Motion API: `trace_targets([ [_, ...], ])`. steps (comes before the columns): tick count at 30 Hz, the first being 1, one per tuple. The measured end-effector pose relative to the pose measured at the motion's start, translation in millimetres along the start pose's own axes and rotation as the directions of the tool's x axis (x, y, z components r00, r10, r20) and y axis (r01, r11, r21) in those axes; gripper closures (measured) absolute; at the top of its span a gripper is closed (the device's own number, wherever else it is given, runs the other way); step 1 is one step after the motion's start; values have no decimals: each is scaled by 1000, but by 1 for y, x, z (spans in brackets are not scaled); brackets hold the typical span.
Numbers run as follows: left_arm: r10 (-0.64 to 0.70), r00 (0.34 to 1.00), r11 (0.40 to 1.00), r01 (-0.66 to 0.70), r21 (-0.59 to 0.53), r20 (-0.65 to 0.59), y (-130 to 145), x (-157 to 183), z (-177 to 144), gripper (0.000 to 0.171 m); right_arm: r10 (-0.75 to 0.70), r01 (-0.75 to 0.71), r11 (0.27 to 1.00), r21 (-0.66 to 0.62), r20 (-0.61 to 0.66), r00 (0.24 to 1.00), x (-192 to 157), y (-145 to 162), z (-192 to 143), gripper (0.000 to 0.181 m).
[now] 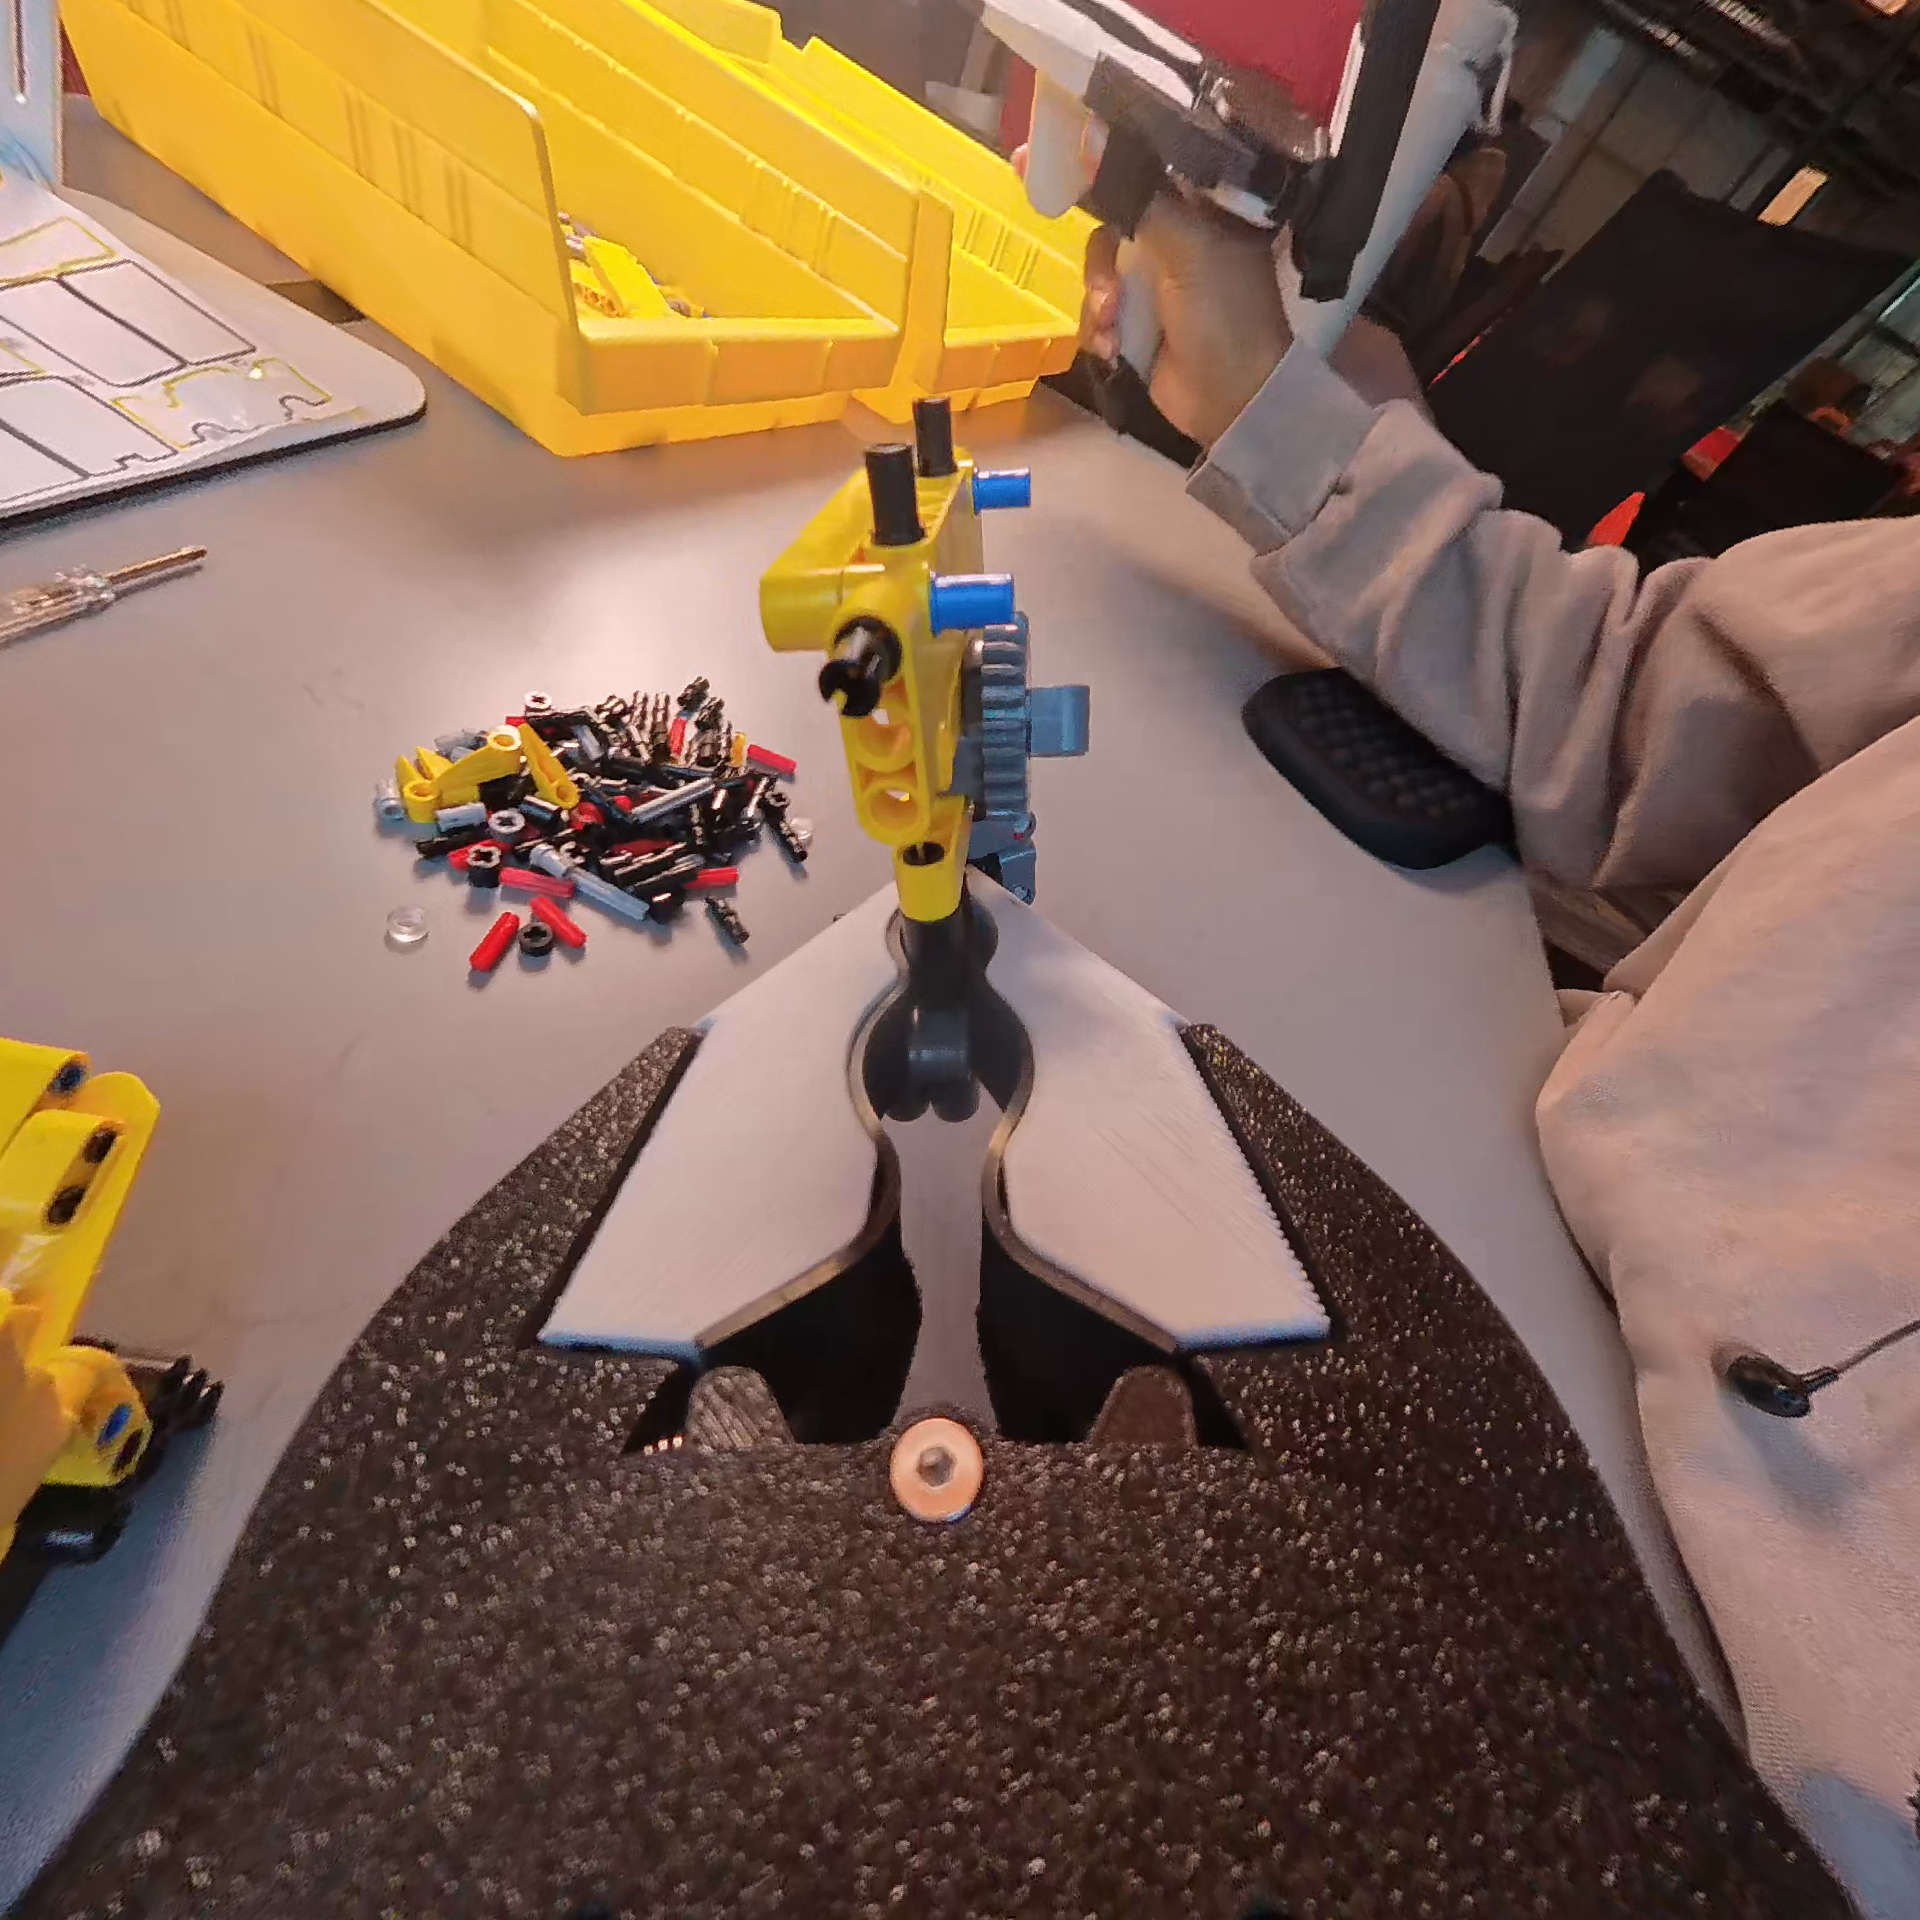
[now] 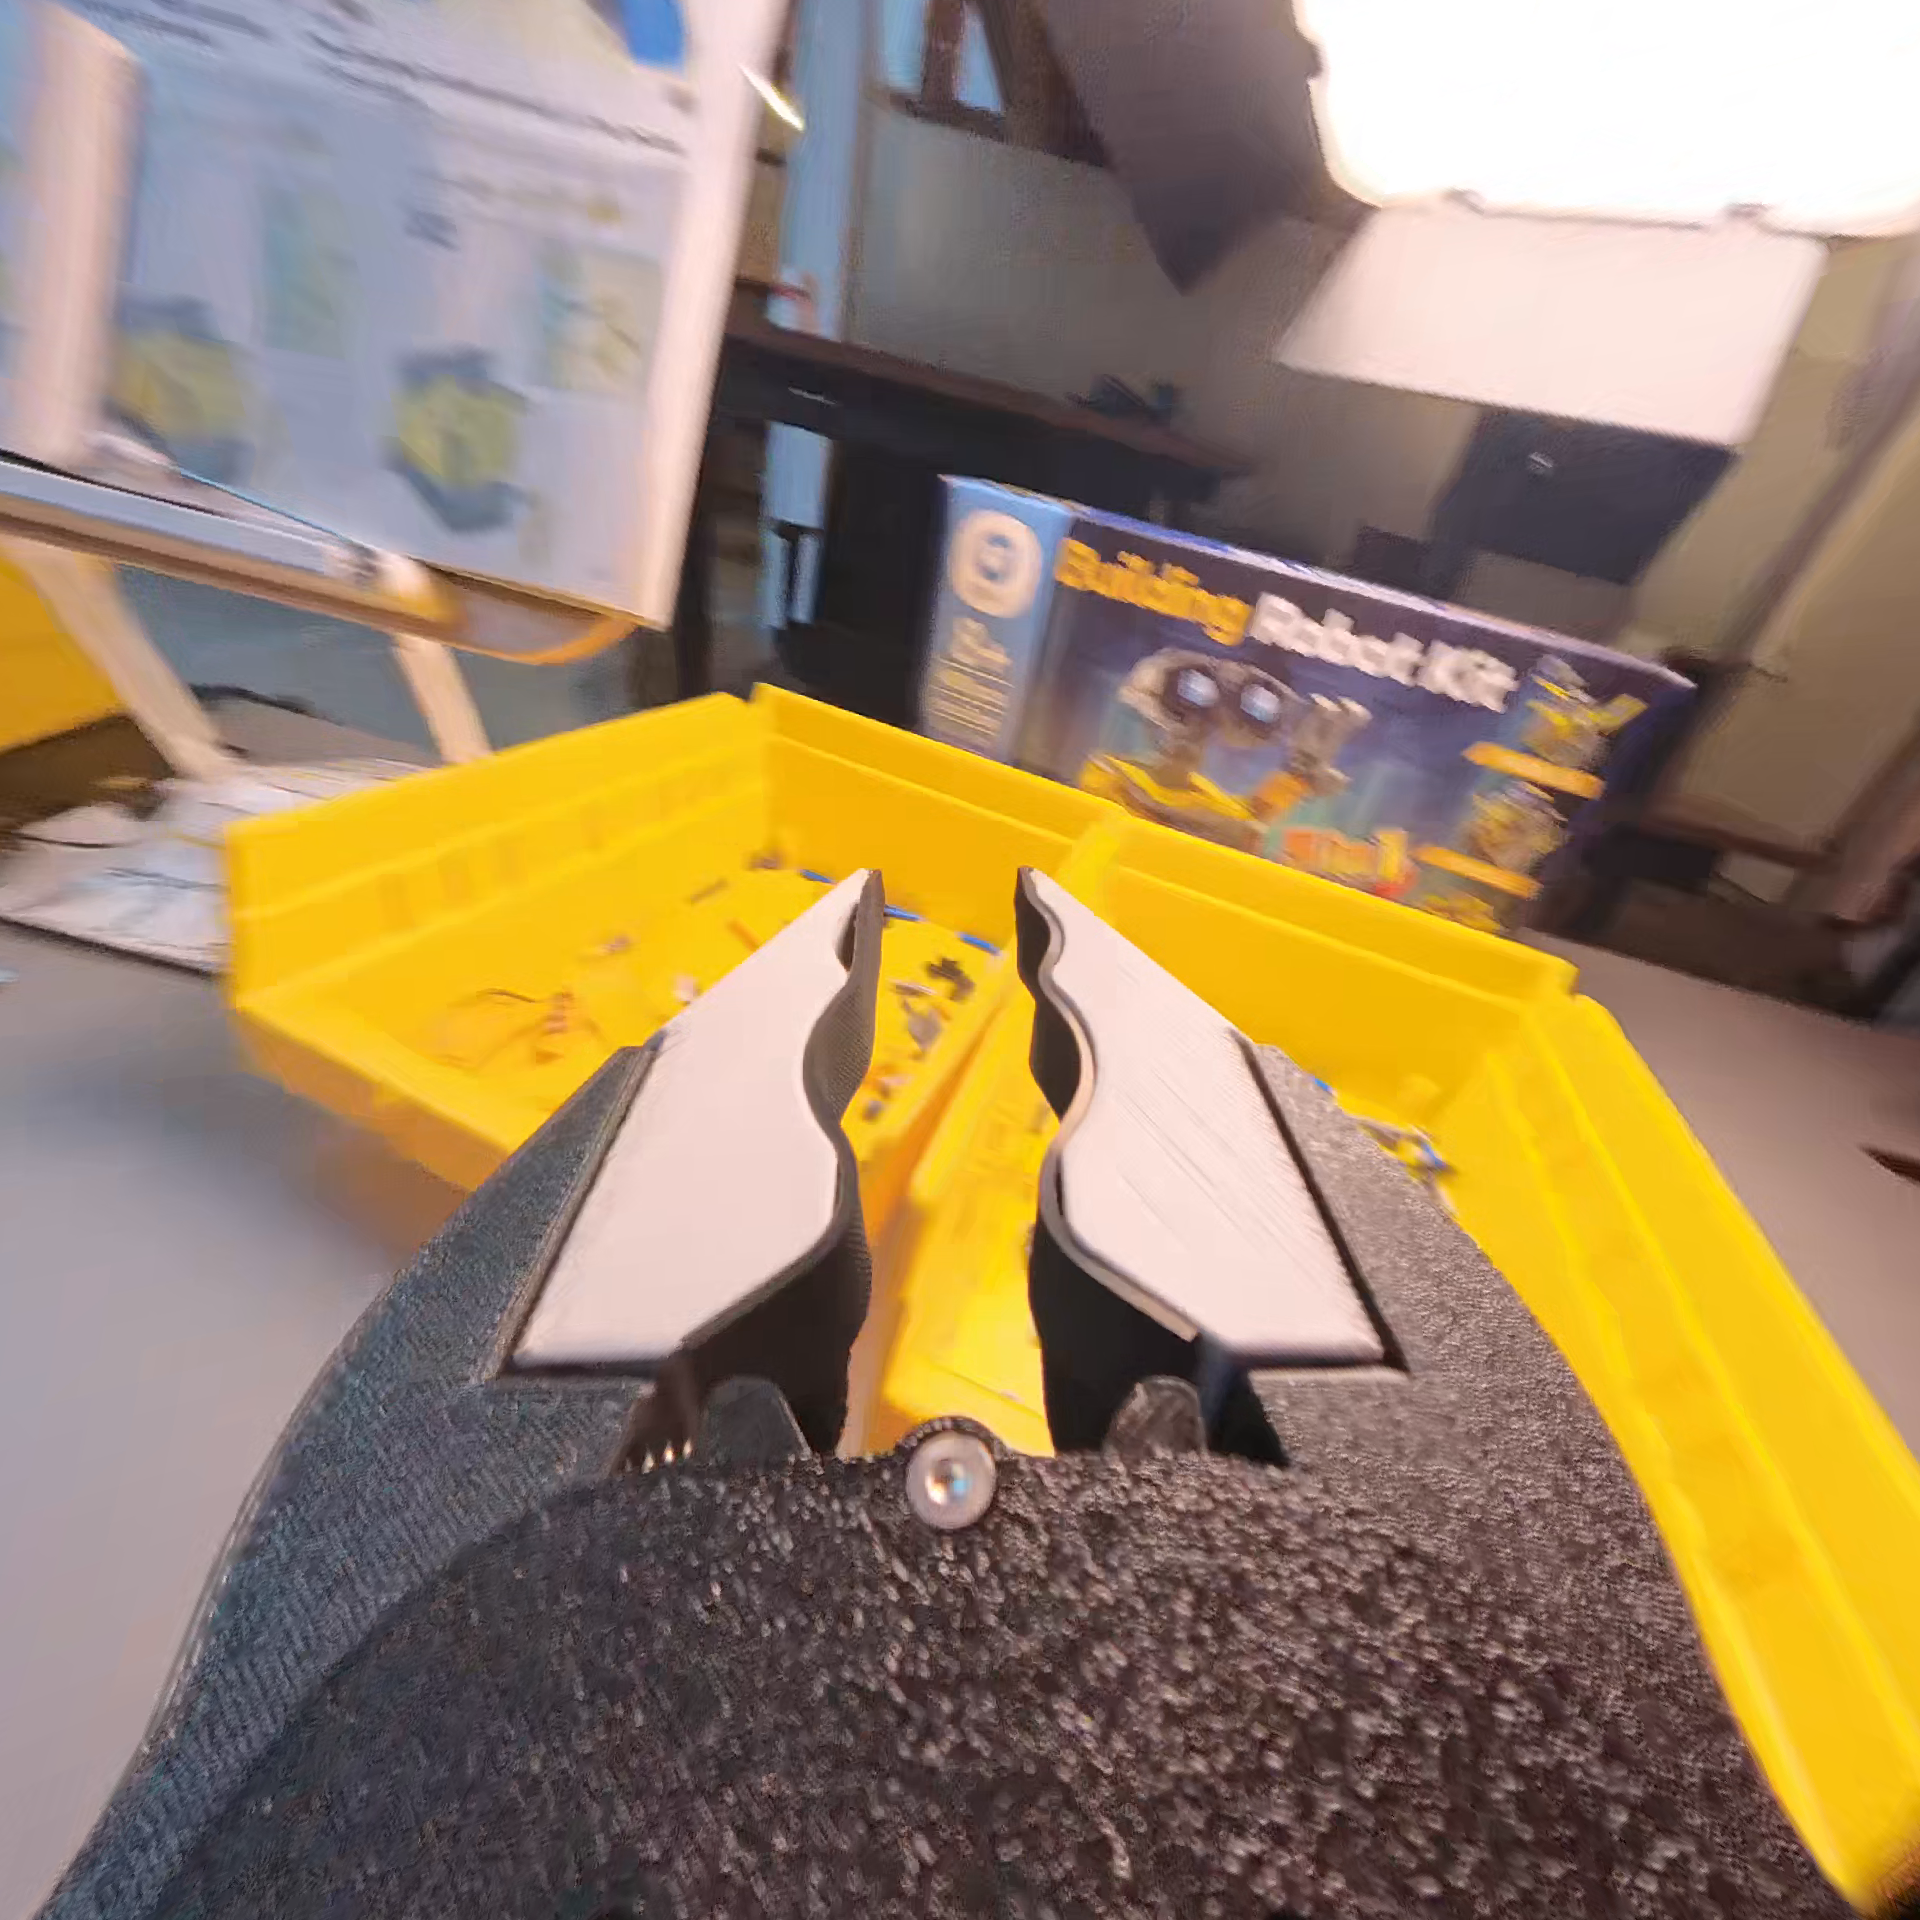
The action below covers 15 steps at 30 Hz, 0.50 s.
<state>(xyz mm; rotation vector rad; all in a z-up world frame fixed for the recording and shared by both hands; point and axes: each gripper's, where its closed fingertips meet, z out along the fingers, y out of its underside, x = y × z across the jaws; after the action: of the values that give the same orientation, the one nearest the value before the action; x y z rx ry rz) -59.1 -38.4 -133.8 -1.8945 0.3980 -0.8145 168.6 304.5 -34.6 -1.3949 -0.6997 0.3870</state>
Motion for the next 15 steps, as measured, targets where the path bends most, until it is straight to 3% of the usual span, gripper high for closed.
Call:
trace_targets([
  [2, -34, 998, 999, 35, 35, -53, -5, 8, 1, 171, -4, -17, 997, 71, 274, 962, -71, -25, -9, 157],
  [3, -54, 996, 997, 58, 49, -77, -7, 11, 1, 171, -20, -18, 996, 85, 422, 907, -111, -33, -18, 157],
  [5, -95, 988, 993, 103, 65, -120, -9, 15, 2, 171, -59, -14, 994, 105, 654, 754, -187, -42, -45, 157],
  [7, -121, 979, 987, 136, 81, -163, -12, 22, 3, 171, -73, -16, 995, 98, 831, 552, -256, -41, -81, 156],
  [9, -148, 967, 981, 171, 96, -206, -15, 28, 4, 171, -64, -2, 998, 69, 934, 353, -310, -34, -118, 152],
  [10, -157, 961, 978, 183, 98, -226, -16, 31, 5, 171, -64, 6, 998, 65, 952, 299, -331, -30, -130, 147],
  [13, -170, 949, 978, 196, 75, -267, -13, 39, 8, 171, -108, 57, 994, 97, 964, 243, -372, -17, -148, 135],
  [15, -169, 946, 979, 194, 65, -275, -12, 42, 9, 171, -177, 122, 981, 152, 956, 233, -386, -7, -154, 151],
])
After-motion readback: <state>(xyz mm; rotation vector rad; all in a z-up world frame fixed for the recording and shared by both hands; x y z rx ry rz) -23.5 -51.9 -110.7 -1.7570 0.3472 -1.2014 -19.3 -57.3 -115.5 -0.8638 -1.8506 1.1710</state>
